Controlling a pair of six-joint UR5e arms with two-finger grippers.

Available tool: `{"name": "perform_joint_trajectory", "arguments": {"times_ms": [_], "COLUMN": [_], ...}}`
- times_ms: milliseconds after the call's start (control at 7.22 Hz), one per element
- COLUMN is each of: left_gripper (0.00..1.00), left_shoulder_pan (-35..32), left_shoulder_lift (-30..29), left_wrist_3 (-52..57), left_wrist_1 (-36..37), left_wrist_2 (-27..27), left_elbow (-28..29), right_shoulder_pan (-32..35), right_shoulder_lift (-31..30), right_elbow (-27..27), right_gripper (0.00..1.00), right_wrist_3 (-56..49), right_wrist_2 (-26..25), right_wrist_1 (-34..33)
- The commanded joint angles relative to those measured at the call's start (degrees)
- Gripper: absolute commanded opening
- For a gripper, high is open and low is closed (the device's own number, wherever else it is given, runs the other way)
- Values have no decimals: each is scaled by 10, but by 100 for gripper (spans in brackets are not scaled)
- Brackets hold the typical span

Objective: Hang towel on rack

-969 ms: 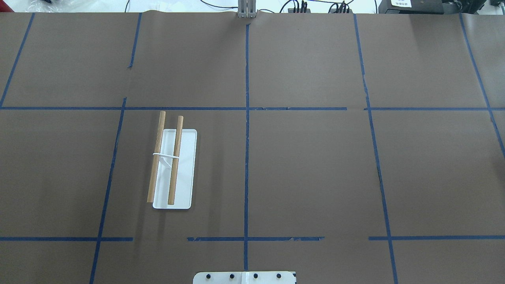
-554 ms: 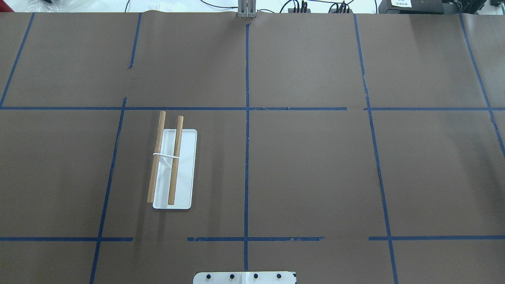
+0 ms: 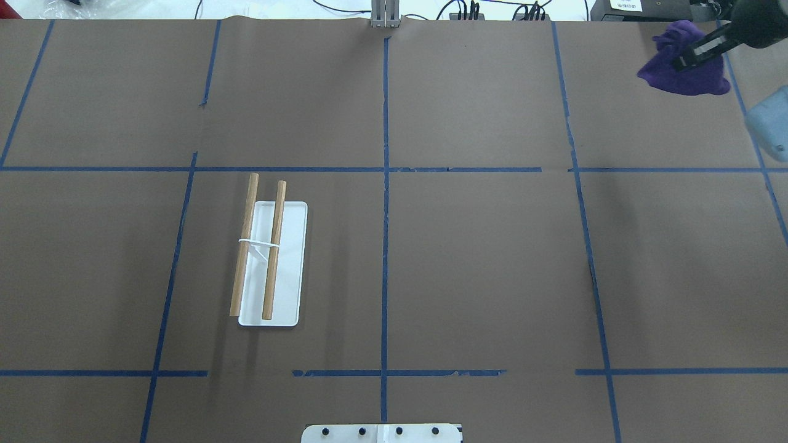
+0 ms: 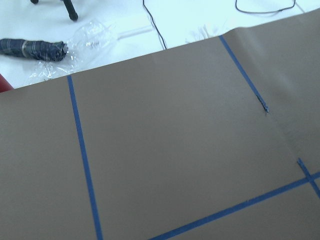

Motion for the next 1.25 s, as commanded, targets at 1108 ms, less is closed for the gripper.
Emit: {"name": "perform_joint_trajectory", "arguments": {"times_ms": [1108], "left_gripper": [96], "left_shoulder_pan": [340], "left_shoulder_lift": [-239], "left_wrist_3": [-617], "left_wrist_1": [-247], "left_wrist_2": [253], "left_elbow": [-1], "right_shoulder_pan": [-404], "right_shoulder_lift": [112], "right_elbow": [94], "right_gripper": [0], "right_wrist_3": [209], "right_wrist_2": [-373], "right_wrist_1": [165]}}
